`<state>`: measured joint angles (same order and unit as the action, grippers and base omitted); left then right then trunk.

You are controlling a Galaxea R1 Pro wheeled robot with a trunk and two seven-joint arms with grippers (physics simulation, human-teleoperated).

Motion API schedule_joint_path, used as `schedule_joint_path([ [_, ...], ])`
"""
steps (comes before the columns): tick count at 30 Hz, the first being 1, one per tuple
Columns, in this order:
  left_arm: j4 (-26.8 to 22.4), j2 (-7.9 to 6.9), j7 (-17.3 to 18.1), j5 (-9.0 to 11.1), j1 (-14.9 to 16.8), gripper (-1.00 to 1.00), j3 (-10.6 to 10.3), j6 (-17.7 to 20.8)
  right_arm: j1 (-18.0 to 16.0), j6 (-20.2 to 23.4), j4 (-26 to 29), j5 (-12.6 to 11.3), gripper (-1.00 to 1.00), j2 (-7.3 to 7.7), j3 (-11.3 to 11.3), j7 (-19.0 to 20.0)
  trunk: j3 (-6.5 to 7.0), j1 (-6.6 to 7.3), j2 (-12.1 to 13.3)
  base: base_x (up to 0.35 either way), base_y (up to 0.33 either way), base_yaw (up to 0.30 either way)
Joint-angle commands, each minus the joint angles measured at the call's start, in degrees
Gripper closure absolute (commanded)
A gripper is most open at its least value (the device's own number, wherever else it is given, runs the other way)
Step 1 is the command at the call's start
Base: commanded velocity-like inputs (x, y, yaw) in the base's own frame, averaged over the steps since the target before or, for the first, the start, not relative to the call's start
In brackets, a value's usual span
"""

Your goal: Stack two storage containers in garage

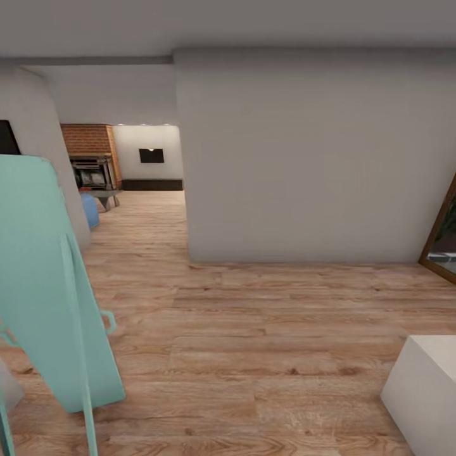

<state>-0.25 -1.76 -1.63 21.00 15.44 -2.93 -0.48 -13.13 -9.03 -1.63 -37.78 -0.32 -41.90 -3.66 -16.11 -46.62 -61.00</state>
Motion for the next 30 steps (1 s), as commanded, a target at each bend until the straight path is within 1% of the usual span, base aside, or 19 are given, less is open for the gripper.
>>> schedule_joint_path([
  [1, -0.01, 0.00, -0.15, 0.35, 0.03, -1.00, -0.32, -0.05, -0.05, -0.22, -0.13, -0.28, -1.00, -0.03, -0.38, -0.04, -0.07, -0.03, -0.04, 0.321, 0.000, 0.000],
  [30, -0.01, 0.00, -0.13, 0.35, 0.03, -1.00, -0.32, -0.05, -0.05, -0.20, -0.13, -0.28, -1.00, -0.03, -0.38, -0.04, -0.07, -0.03, -0.04, 0.321, 0.000, 0.000],
])
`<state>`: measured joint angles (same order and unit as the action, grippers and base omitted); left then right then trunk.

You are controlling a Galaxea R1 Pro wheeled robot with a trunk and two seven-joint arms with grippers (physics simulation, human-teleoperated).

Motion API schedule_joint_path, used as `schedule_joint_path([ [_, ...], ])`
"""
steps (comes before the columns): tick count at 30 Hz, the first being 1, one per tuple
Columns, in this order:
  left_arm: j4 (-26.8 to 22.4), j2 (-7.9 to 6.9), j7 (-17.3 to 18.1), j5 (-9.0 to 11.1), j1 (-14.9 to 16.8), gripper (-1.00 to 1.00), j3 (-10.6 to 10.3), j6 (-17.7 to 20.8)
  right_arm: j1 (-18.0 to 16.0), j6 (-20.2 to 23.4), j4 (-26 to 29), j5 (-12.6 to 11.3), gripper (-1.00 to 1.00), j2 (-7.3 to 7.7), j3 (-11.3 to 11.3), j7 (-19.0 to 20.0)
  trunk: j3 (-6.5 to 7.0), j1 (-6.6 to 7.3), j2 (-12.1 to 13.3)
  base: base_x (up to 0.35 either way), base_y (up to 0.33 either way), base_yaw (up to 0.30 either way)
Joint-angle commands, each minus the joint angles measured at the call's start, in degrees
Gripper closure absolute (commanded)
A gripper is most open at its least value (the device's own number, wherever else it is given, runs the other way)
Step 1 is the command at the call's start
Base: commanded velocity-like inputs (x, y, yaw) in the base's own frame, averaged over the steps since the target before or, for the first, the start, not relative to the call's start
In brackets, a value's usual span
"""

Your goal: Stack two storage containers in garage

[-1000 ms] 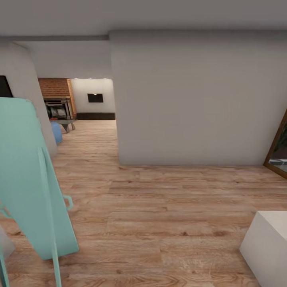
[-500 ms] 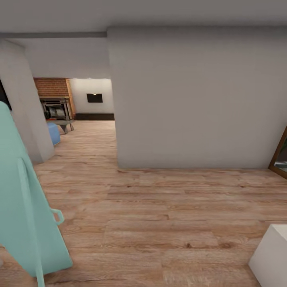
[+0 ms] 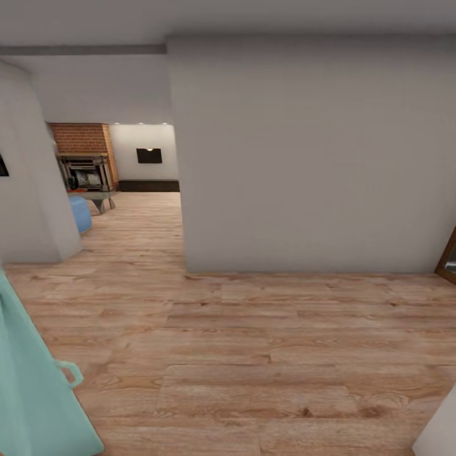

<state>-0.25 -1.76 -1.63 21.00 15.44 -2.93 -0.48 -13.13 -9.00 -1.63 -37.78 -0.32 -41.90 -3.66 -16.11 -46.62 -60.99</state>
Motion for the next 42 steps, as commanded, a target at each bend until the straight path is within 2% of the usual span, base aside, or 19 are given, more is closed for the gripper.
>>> schedule_joint_path([
  [1, -0.01, 0.00, -0.13, 0.35, 0.03, -1.00, -0.32, -0.05, -0.05, -0.23, -0.13, -0.28, -1.00, -0.03, -0.38, -0.04, -0.07, -0.04, -0.04, 0.321, 0.000, 0.000],
  [42, -0.01, 0.09, -0.21, 0.35, 0.03, -1.00, -0.33, -0.05, -0.05, -0.07, -0.13, -0.10, -1.00, 0.29, -0.54, 0.36, -0.07, -0.04, -0.04, 0.321, 0.000, 0.000],
])
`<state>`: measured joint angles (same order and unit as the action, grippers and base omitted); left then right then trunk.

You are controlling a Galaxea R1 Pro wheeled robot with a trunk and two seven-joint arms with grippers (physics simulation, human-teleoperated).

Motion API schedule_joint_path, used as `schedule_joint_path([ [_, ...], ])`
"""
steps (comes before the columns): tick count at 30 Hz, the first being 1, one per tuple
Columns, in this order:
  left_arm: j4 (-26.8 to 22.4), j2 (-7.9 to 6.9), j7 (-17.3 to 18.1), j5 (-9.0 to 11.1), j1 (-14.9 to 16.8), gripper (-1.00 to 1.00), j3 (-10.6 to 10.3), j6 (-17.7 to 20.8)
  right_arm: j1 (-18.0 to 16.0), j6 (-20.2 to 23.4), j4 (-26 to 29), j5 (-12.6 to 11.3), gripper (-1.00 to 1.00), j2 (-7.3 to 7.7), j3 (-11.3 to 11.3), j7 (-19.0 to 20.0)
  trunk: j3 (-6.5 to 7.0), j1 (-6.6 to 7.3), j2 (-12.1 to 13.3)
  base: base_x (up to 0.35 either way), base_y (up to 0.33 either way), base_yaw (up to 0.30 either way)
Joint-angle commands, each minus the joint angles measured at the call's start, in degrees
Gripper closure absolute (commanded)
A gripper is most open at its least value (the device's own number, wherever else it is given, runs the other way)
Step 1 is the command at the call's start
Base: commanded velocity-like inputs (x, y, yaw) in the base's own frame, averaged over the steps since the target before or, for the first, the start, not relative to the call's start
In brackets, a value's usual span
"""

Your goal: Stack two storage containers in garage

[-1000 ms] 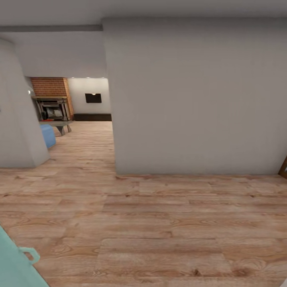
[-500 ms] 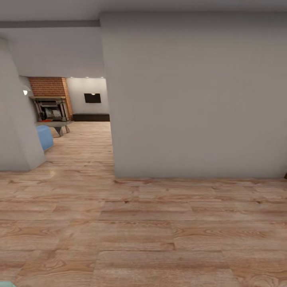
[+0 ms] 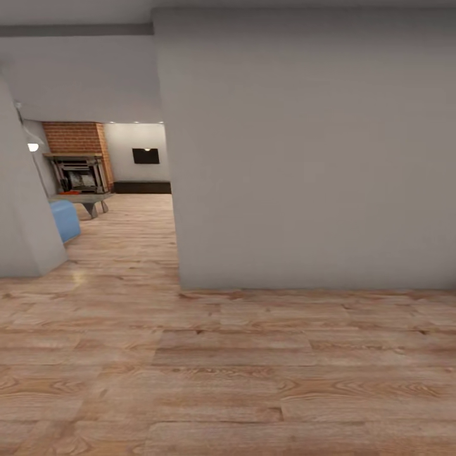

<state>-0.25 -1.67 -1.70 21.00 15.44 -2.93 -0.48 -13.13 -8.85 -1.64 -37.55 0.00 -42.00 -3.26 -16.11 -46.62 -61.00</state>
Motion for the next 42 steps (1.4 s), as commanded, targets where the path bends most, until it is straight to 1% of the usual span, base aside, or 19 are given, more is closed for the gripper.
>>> schedule_joint_path([
  [1, -0.01, 0.01, -0.14, 0.35, 0.03, -1.00, -0.32, -0.05, -0.05, -0.24, -0.12, -0.31, -1.00, -0.02, -0.41, -0.06, -0.07, -0.04, -0.04, 0.321, 0.000, 0.000],
  [17, -0.01, 0.01, -0.15, 0.35, 0.03, -1.00, -0.32, -0.05, -0.05, -0.46, -0.12, -0.62, -1.00, -0.57, -0.28, -0.43, -0.07, -0.04, -0.04, 0.321, 0.000, 0.000],
  [25, -0.01, 0.00, -0.14, 0.35, 0.03, -1.00, -0.32, -0.05, -0.05, -0.47, -0.12, -0.74, -1.00, -0.25, -0.22, -0.34, -0.07, -0.04, -0.04, 0.321, 0.000, 0.019],
  [42, -0.01, 0.00, -0.15, 0.35, 0.03, -1.00, -0.32, -0.05, -0.05, -0.46, -0.12, -0.50, -1.00, -0.14, -0.23, -0.17, -0.07, -0.04, -0.04, 0.321, 0.000, 0.250],
])
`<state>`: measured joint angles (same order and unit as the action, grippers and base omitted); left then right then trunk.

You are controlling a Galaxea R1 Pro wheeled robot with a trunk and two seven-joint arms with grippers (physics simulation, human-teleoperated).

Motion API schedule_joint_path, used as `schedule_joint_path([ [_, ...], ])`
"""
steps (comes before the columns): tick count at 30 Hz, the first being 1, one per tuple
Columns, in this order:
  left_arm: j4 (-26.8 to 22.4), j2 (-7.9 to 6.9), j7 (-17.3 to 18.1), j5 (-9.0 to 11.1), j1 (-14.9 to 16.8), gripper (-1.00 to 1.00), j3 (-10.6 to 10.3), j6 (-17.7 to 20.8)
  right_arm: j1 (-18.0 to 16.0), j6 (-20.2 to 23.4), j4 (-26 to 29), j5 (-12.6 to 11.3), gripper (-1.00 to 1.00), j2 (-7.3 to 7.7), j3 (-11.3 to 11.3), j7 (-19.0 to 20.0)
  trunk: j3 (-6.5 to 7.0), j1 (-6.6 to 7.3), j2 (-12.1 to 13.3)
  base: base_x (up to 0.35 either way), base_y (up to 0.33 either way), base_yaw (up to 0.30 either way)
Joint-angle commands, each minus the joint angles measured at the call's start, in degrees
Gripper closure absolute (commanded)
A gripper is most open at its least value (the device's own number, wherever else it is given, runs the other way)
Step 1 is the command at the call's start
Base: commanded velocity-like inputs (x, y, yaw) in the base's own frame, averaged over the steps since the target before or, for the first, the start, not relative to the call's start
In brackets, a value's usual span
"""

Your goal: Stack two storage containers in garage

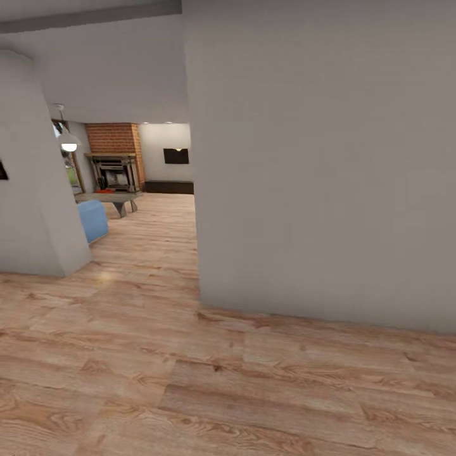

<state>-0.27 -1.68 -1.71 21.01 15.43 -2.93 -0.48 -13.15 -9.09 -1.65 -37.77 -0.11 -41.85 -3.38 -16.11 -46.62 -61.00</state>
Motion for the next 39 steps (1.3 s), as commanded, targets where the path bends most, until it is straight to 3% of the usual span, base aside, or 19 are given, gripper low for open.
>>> schedule_joint_path([
  [1, 0.01, 0.01, -0.14, 0.35, 0.04, -1.00, -0.32, -0.05, -0.04, -0.22, -0.11, -0.29, -1.00, -0.04, -0.40, -0.07, -0.07, -0.04, -0.04, 0.321, 0.000, 0.269],
  [39, 0.01, 0.01, -0.13, 0.35, 0.04, -1.00, -0.32, -0.05, -0.04, -0.22, -0.11, -0.38, -1.00, -0.15, -0.25, -0.23, -0.07, -0.04, -0.04, 0.321, 0.000, 0.270],
])
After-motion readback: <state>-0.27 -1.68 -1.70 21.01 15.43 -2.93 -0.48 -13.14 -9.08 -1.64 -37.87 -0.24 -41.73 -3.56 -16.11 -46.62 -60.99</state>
